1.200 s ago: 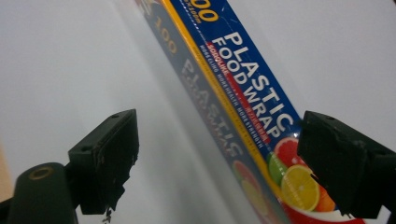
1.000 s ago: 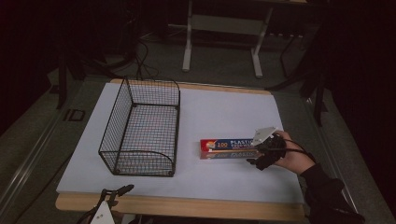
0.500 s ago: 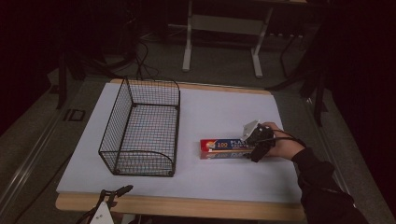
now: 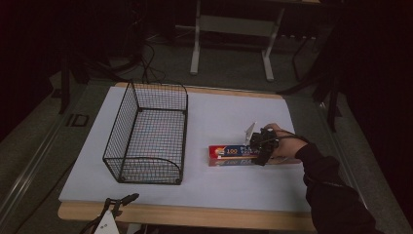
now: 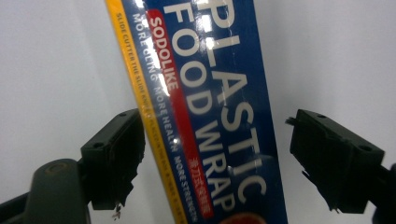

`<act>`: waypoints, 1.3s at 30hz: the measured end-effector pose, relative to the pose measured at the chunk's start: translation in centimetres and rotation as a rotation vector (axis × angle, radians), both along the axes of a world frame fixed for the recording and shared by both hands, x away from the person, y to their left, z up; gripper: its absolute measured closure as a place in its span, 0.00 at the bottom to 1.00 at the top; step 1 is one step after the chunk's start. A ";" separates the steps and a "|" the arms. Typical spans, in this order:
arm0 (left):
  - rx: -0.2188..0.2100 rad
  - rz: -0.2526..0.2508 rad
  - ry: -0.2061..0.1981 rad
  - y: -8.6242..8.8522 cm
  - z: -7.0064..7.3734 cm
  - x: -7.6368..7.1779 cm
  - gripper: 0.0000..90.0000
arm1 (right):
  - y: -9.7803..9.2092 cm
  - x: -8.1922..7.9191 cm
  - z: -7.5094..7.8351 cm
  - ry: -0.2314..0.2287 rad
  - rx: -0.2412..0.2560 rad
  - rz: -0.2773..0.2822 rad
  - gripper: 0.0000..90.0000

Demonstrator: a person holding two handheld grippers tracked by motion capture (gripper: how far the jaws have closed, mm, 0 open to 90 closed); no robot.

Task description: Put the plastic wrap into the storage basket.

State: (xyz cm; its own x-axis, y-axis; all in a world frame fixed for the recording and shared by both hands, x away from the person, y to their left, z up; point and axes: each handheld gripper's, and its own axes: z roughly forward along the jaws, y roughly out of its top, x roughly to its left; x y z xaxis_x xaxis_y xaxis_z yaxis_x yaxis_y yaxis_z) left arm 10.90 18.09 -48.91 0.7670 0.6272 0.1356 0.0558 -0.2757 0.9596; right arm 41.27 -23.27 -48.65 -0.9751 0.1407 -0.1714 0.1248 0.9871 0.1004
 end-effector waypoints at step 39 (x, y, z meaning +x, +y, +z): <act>0.002 -0.017 0.019 0.1 -0.1 0.2 0.00 | 2.2 0.4 2.5 0.140 -0.060 -0.156 0.42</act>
